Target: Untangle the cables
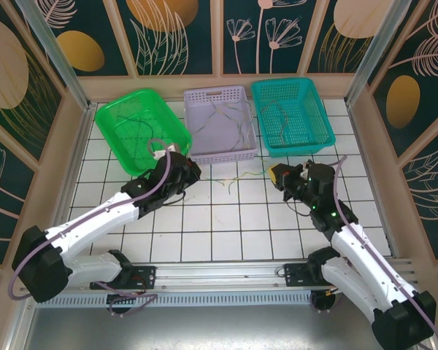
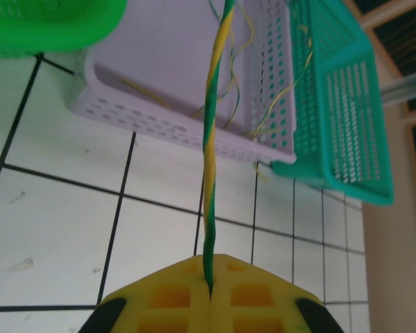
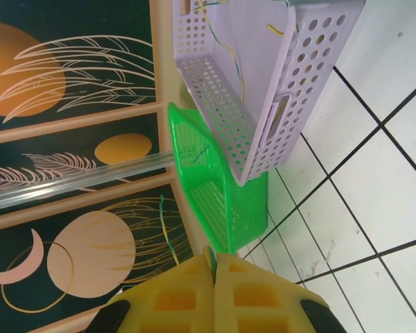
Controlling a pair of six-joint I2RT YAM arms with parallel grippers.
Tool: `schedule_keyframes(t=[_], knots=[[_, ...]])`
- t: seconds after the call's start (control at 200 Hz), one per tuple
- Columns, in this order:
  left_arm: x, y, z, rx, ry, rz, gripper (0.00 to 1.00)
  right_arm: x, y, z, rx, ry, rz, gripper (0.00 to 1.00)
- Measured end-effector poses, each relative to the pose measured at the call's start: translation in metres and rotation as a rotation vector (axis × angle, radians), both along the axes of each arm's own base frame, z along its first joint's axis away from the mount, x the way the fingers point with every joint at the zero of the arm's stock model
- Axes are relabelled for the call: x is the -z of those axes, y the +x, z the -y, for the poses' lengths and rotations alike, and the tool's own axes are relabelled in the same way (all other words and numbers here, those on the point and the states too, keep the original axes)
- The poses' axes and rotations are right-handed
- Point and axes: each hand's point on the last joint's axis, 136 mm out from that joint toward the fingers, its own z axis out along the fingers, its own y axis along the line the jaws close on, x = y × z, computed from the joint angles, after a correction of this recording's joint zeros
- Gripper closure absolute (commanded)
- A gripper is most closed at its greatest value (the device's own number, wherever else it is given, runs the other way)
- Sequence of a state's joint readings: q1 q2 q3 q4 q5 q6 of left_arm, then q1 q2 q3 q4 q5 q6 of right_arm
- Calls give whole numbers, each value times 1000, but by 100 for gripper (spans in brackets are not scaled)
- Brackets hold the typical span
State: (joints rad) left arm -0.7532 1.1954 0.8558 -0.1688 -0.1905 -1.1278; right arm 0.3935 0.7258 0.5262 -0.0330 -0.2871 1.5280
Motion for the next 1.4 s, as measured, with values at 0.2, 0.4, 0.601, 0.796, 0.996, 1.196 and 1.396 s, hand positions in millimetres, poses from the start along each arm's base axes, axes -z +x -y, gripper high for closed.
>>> schedule_keyframes(t=[0.2, 0.4, 0.601, 0.796, 0.996, 1.196, 1.396], knots=[[-17, 8, 1, -29, -62, 19, 100, 20, -4, -10, -58, 14, -88, 97], [-20, 16, 21, 31, -91, 2, 100, -21, 17, -14, -143, -184, 43, 51], [-17, 17, 28, 50, -91, -19, 100, -97, 12, -15, -195, -312, 343, 41], [-34, 25, 35, 51, -111, 5, 100, -83, -27, -52, -352, -357, 399, 41], [-34, 26, 36, 51, -110, 3, 100, -48, -48, -80, -426, -379, 324, 42], [-30, 28, 38, 51, -103, -5, 100, -36, -30, -83, -345, -379, 248, 48], [-29, 28, 38, 52, -100, -5, 100, -27, -14, -90, -300, -381, 166, 58]])
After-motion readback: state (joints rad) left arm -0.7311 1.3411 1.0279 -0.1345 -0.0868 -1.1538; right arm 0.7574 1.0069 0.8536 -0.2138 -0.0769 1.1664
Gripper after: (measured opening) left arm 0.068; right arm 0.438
